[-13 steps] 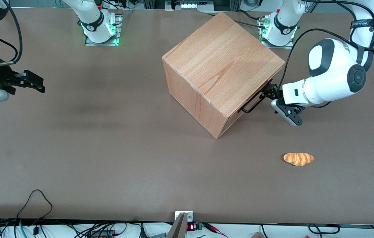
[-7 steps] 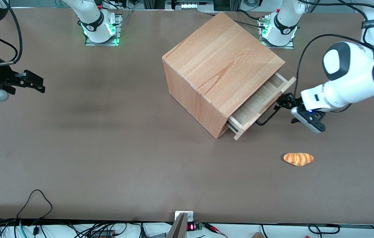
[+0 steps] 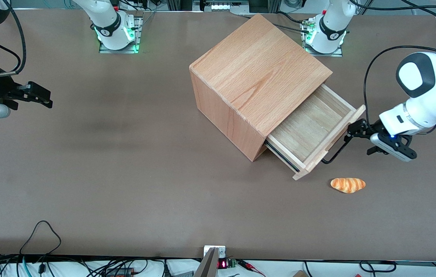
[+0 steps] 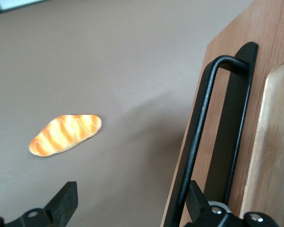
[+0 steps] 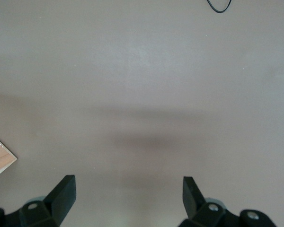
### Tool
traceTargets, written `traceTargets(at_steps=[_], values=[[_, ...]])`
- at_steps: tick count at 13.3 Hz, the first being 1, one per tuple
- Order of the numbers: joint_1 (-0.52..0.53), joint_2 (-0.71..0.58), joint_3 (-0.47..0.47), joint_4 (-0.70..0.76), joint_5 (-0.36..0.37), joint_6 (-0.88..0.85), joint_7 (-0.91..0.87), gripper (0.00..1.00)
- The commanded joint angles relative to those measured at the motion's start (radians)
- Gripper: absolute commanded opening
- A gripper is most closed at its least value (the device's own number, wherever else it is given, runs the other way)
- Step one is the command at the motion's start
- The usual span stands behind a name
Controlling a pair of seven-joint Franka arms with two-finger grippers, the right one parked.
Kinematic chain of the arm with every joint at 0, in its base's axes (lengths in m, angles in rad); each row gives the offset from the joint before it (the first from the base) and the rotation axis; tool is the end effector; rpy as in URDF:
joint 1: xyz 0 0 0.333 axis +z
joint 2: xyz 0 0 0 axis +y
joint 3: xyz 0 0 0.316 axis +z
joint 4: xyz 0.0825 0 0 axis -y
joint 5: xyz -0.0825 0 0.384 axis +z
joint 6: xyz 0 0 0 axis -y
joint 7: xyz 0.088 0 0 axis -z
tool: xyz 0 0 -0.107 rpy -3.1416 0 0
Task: Open top drawer with left arm
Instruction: 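Pull the handle with the left gripper, sliding the drawer out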
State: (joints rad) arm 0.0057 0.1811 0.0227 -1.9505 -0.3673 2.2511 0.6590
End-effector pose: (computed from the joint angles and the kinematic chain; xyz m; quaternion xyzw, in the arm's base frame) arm 0.6083 0.0068 0.4004 0.9662 -0.2038 0.1049 0.1182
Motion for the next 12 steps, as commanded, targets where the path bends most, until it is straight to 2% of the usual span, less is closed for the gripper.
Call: traceTargets(at_steps=[1, 6, 12], values=[[0.003, 0.006, 0.065, 0.014, 0.018, 0.056, 0.031, 1.00], [0.007, 0.029, 0.112, 0.059, 0.018, 0.094, 0.030, 1.00], [0.007, -0.011, 0.115, 0.131, 0.030, 0.049, -0.042, 1.00]])
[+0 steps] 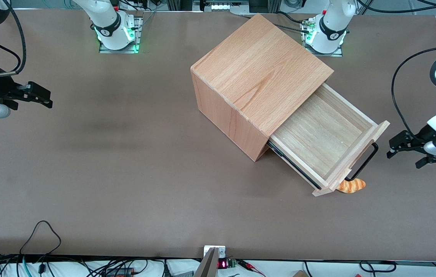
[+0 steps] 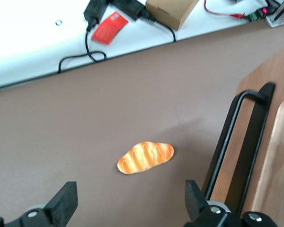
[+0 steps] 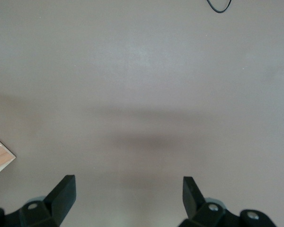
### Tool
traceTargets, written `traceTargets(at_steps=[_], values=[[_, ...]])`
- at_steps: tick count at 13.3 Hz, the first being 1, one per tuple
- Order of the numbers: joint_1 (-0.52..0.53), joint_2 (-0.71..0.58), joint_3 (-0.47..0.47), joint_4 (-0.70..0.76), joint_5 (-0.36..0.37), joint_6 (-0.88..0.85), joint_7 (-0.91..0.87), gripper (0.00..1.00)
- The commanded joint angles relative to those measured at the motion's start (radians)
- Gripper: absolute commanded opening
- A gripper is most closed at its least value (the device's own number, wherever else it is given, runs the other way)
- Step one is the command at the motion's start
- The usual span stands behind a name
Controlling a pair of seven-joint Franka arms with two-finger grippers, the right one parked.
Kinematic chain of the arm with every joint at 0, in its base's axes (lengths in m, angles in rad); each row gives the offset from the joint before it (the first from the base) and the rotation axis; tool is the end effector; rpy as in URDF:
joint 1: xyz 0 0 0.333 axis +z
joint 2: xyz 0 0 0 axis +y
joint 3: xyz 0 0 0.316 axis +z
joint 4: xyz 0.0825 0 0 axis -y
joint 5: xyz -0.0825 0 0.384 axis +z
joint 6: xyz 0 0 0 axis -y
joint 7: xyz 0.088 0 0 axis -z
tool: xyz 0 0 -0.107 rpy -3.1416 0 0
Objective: Open top drawer with left arm
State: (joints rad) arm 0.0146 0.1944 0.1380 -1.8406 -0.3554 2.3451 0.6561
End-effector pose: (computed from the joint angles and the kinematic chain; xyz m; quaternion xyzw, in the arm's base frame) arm 0.6330 0.0871 0.4557 0.9683 -0.1466 0.1933 0.0601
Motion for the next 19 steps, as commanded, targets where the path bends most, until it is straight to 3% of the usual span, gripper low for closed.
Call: traceTargets(at_steps=[1, 4, 7, 9, 12, 14, 19], values=[[-0.002, -0.039, 0.000, 0.029, 0.019, -0.078, -0.073, 1.00], [-0.002, -0.107, 0.002, 0.032, 0.047, -0.219, -0.165, 1.00], [-0.002, -0.167, 0.002, 0.059, 0.199, -0.364, -0.298, 1.00], [-0.005, -0.191, 0.005, 0.081, 0.223, -0.488, -0.376, 1.00], [-0.018, -0.243, -0.012, 0.089, 0.335, -0.582, -0.487, 1.00], [-0.021, -0.257, -0.028, 0.092, 0.340, -0.659, -0.559, 1.00], [-0.022, -0.254, -0.018, 0.093, 0.328, -0.649, -0.555, 1.00]])
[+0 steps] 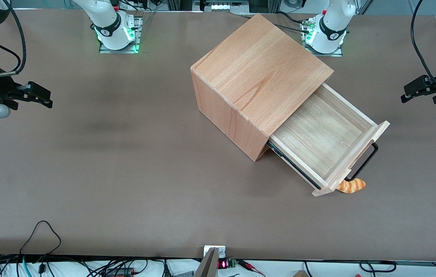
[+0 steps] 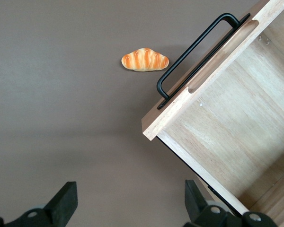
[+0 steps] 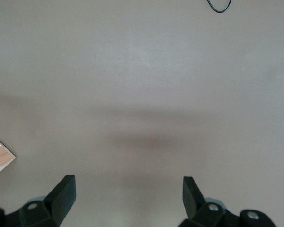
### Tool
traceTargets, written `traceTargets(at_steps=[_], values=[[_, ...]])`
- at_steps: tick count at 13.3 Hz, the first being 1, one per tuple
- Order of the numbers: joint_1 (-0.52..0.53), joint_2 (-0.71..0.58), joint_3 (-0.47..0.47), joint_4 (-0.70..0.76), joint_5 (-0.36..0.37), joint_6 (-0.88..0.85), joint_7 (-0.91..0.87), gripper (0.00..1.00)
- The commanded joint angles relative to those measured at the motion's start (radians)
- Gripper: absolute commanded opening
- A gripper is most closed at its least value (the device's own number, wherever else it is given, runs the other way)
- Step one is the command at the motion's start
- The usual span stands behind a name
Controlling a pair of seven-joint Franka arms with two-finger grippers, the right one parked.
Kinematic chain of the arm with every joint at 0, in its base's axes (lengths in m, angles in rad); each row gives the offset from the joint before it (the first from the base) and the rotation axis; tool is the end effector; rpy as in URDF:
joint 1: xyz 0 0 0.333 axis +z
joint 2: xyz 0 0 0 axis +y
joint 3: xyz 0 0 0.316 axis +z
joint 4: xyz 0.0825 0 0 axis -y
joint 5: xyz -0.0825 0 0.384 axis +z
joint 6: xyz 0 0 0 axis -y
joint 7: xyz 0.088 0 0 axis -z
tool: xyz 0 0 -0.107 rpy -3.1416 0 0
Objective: Open top drawer with left arm
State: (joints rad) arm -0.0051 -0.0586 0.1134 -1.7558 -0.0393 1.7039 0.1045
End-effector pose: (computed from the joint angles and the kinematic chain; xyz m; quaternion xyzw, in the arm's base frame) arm 0.5411 0.0566 0.5802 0.9997 0.0044 0.0056 0.0223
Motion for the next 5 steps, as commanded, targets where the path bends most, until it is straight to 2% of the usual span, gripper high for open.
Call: traceTargets(at_steps=[1, 5], values=[[-0.003, -0.001, 0.006, 0.010, 0.012, -0.007, -0.005, 1.00], [-0.003, -0.001, 0.002, 0.010, 0.024, -0.009, -0.008, 1.00]])
